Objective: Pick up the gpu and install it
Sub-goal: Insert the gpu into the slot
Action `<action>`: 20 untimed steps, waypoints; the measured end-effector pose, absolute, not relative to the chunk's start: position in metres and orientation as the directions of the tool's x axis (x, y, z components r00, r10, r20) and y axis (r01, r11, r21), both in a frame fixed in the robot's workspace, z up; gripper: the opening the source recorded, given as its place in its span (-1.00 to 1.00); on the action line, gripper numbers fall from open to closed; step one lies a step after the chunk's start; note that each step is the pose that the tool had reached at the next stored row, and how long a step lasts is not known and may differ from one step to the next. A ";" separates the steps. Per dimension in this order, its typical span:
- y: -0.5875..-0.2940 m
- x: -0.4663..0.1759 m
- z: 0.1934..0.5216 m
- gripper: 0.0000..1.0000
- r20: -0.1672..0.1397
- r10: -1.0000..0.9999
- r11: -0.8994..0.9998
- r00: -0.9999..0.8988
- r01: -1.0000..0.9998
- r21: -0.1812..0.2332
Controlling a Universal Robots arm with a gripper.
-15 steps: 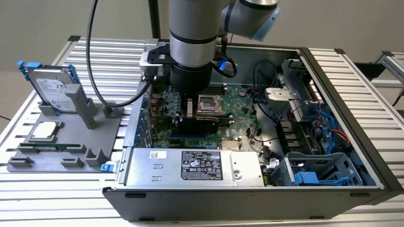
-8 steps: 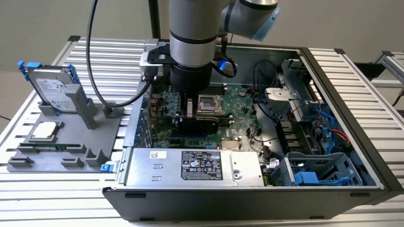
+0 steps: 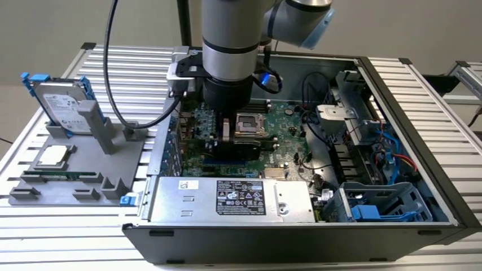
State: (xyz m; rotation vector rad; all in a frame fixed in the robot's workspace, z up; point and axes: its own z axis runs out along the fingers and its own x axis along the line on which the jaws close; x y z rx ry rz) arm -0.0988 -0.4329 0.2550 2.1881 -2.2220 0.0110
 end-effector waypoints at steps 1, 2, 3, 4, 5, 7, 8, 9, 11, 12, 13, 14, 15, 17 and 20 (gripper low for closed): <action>-0.433 -0.099 0.255 -1.00 0.021 -1.000 0.016 -0.015 -1.000 0.011; -0.433 -0.099 0.255 -1.00 0.021 -1.000 0.016 -0.016 -1.000 0.011; -0.433 -0.099 0.255 -1.00 0.021 -1.000 0.016 -0.016 -1.000 0.011; -0.433 -0.099 0.255 -1.00 0.021 -1.000 0.016 -0.016 -1.000 0.011; -0.433 -0.099 0.256 -1.00 0.021 -1.000 0.016 -0.016 -1.000 0.010; -0.433 -0.099 0.256 -1.00 0.021 -1.000 0.016 -0.015 -1.000 0.011; -0.433 -0.099 0.256 -1.00 0.021 -1.000 0.016 -0.015 -1.000 0.011; -0.433 -0.099 0.256 -1.00 0.021 -1.000 0.016 -0.015 -1.000 0.011; -0.433 -0.099 0.257 -1.00 0.021 -1.000 0.016 -0.016 -1.000 0.011; -0.433 -0.100 0.257 -1.00 0.021 -1.000 0.016 -0.016 -1.000 0.011; -0.433 -0.100 0.257 -1.00 0.021 -1.000 0.016 -0.016 -1.000 0.011; -0.434 -0.100 0.257 -1.00 0.021 -1.000 0.016 -0.016 -1.000 0.011; -0.434 -0.100 0.258 -1.00 0.021 -1.000 0.016 -0.016 -1.000 0.011; -0.435 -0.100 0.258 -1.00 0.021 -1.000 0.017 -0.017 -1.000 0.011; -0.435 -0.100 0.258 -1.00 0.021 -1.000 0.018 -0.018 -1.000 0.011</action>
